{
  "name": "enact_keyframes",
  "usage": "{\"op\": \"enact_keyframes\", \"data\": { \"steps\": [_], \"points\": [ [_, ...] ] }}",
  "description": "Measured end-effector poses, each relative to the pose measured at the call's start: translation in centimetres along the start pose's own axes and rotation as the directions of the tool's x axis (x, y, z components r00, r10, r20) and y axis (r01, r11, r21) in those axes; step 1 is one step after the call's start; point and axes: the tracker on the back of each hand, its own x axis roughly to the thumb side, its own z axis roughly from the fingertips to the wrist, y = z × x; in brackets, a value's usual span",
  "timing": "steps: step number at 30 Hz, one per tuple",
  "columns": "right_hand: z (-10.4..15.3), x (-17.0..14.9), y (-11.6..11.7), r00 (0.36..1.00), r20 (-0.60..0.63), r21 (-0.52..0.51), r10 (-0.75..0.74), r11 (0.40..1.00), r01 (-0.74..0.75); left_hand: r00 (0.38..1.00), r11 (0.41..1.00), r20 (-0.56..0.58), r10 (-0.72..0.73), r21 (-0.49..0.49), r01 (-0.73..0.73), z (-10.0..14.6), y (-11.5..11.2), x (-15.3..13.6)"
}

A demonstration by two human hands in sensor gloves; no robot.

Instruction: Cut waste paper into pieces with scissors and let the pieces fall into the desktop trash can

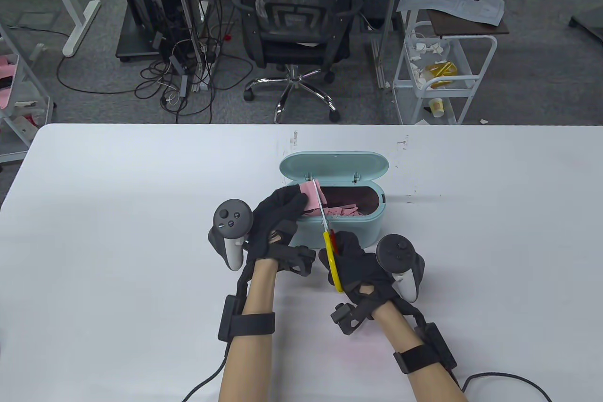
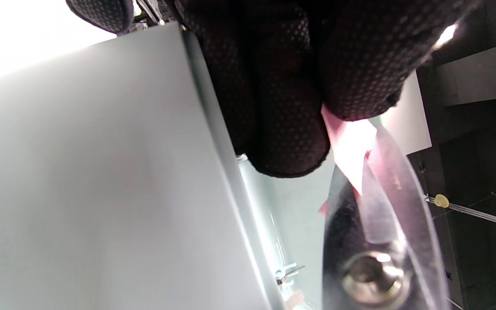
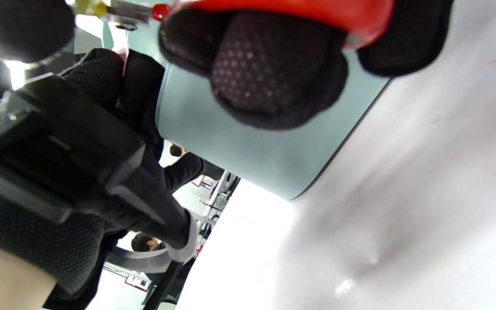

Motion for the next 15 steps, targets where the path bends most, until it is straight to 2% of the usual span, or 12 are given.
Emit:
{"op": "enact_keyframes", "data": {
  "steps": [15],
  "points": [
    [-0.66,0.48,-0.43,0.999,-0.016,0.007,0.029,1.0,-0.028,1.0,1.0,0.007,-0.019,-0.017,0.019,-0.16,0.05,0.0]
  ]
}}
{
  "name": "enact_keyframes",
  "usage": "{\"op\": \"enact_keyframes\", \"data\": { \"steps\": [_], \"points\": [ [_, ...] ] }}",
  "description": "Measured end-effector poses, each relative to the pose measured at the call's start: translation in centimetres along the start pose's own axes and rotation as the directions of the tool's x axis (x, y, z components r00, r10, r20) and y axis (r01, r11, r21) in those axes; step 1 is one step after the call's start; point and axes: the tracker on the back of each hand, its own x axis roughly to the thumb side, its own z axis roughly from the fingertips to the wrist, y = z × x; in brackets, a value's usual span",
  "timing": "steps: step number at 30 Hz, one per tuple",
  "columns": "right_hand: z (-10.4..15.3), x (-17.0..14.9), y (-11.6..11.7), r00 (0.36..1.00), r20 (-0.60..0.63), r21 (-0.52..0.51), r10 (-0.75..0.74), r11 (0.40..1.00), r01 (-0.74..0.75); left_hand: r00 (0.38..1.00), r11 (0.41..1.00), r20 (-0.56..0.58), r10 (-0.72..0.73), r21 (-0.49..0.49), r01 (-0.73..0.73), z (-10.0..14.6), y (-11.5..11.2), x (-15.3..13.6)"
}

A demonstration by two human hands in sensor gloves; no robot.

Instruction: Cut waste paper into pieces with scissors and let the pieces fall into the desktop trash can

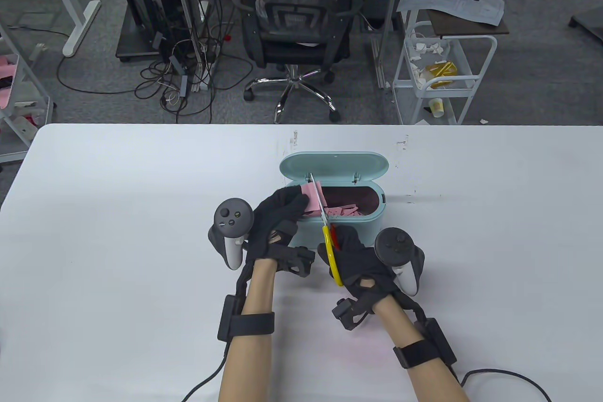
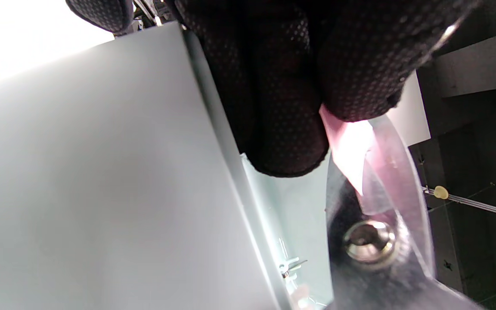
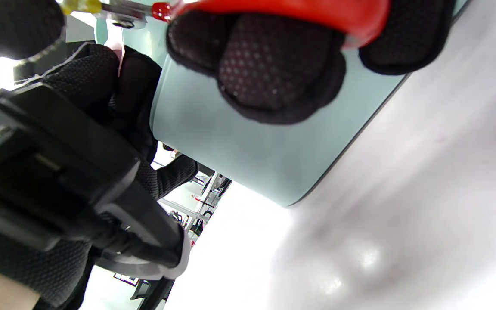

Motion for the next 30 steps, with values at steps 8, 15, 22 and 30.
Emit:
{"op": "enact_keyframes", "data": {
  "steps": [8,15,22,30],
  "points": [
    [0.1,-0.1,0.1,1.0,0.01,-0.022,-0.011,1.0,0.012,1.0,1.0,0.0,0.0,0.0,0.0,0.0,0.0,0.0],
    [0.1,-0.1,0.2,0.998,0.046,-0.053,-0.039,0.998,0.041,1.0,1.0,0.003,-0.004,0.0,0.004,0.0,0.0,0.0],
    [0.4,-0.6,-0.2,0.994,0.036,-0.09,-0.104,0.99,0.107,1.0,1.0,-0.001,0.005,0.005,-0.005,0.0,0.0,0.0],
    [1.1,-2.0,-0.3,0.991,0.024,0.084,-0.134,0.988,0.132,1.0,1.0,-0.002,-0.003,0.011,0.003,0.1,-0.1,0.0]
  ]
}}
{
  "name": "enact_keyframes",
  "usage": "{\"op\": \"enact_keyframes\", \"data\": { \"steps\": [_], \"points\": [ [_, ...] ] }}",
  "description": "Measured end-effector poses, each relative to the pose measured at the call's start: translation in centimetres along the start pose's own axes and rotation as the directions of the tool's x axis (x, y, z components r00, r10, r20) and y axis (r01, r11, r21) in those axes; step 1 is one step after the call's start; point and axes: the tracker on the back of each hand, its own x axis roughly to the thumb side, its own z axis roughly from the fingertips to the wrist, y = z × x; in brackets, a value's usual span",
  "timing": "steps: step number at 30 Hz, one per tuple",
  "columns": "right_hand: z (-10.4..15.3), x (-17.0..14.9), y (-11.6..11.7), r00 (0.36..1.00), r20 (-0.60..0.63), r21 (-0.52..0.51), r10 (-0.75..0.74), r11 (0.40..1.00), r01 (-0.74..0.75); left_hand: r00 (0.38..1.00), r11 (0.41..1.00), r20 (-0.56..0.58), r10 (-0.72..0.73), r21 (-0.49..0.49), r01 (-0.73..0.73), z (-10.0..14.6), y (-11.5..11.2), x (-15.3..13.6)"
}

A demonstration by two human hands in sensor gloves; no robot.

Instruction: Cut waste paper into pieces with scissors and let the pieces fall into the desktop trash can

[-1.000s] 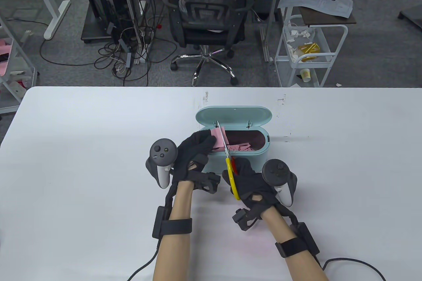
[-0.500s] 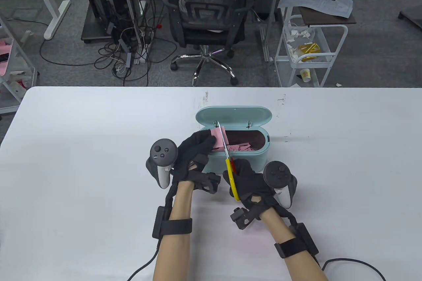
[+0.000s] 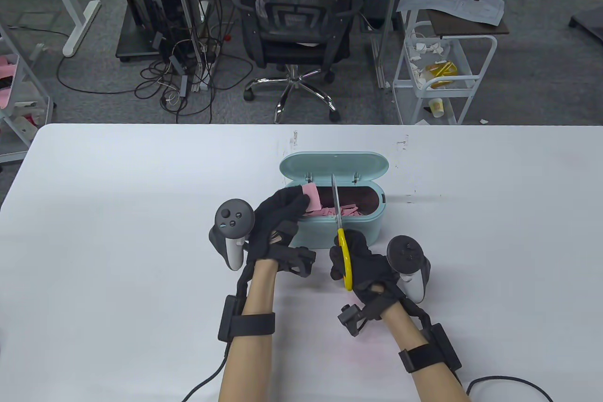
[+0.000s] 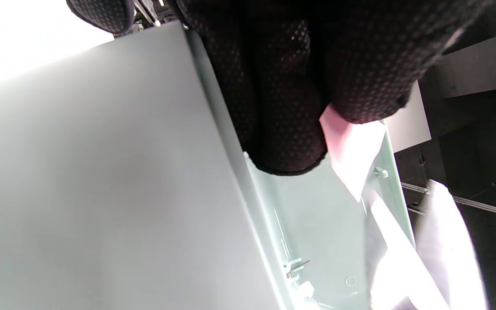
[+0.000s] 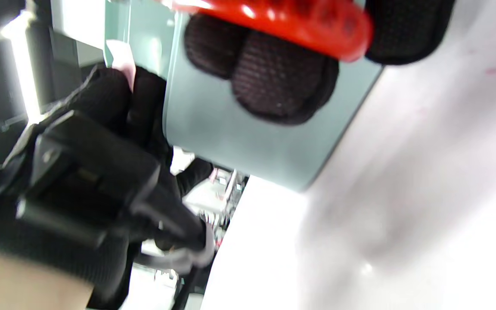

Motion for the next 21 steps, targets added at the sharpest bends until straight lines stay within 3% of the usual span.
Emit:
{"op": "enact_keyframes", "data": {
  "steps": [6,12,21],
  "points": [
    [0.4,0.1,0.3,0.997,-0.022,0.01,0.077,0.997,-0.077,1.0,1.0,-0.007,0.018,-0.003,-0.018,0.0,0.0,0.0],
    [0.7,0.8,1.1,0.981,-0.032,-0.052,0.19,0.98,-0.192,0.999,0.999,-0.021,0.036,-0.003,-0.036,0.1,0.0,-0.1],
    [0.5,1.1,1.4,0.968,-0.033,-0.062,0.25,0.966,-0.252,0.998,0.999,-0.034,0.051,-0.007,-0.051,0.0,0.1,-0.1]
  ]
}}
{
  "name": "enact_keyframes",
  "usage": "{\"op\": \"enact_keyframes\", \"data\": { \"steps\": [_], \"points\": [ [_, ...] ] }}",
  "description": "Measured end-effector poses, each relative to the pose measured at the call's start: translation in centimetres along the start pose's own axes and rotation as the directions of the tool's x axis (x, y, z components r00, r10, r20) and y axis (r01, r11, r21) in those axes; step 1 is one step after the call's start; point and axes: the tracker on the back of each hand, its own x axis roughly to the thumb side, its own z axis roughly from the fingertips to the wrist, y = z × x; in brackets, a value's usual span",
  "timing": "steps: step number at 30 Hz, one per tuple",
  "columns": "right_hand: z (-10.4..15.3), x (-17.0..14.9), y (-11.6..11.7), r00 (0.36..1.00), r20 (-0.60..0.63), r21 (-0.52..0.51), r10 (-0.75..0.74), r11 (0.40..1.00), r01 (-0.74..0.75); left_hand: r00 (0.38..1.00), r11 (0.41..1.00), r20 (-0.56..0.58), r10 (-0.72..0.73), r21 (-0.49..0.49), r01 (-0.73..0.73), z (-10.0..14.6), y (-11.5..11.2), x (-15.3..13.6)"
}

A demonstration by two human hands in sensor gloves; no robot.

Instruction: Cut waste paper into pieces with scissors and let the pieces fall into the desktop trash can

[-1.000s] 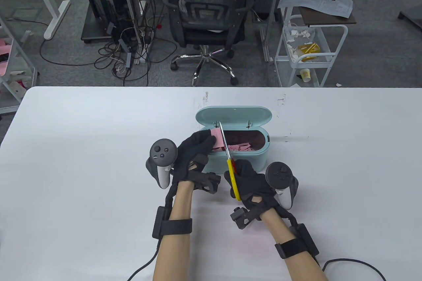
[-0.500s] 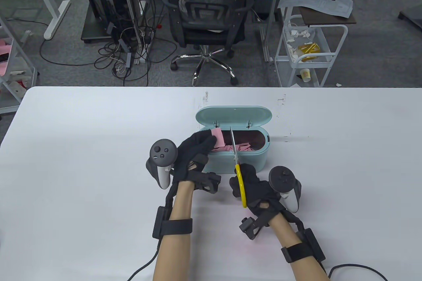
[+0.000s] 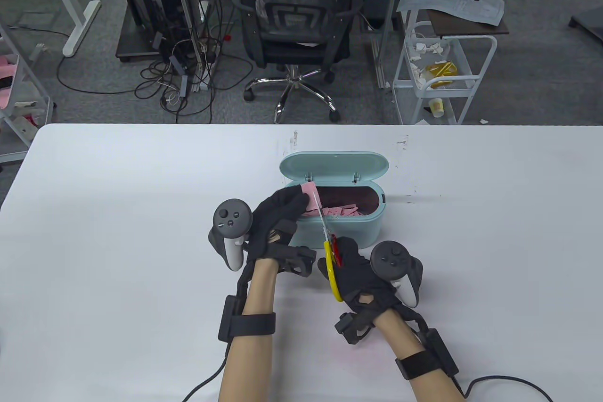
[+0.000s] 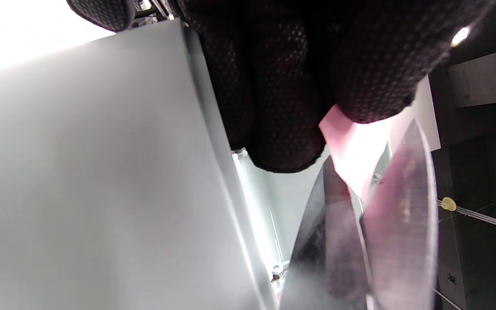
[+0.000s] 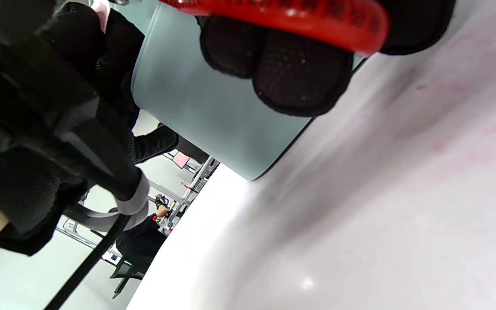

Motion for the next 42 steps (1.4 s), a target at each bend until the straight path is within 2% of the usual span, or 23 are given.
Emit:
{"op": "enact_keyframes", "data": {
  "steps": [5,17,26,42],
  "points": [
    [-0.4,0.3,0.2,0.999,0.01,-0.02,0.044,0.999,-0.044,1.0,1.0,-0.006,0.007,-0.002,-0.007,0.0,0.0,0.0],
    [-0.6,0.5,-0.1,0.999,0.03,-0.061,0.037,0.997,-0.035,1.0,1.0,-0.002,0.009,-0.007,-0.009,0.0,0.0,0.0],
    [-0.5,0.4,-0.7,0.997,0.065,-0.099,-0.027,0.995,0.033,1.0,1.0,0.005,0.014,-0.021,-0.014,-0.1,0.0,0.0],
    [-1.3,0.9,-0.9,0.996,0.059,-0.044,-0.073,0.996,0.076,0.999,0.998,0.024,-0.037,-0.051,0.038,-0.2,0.1,0.3]
  ]
}}
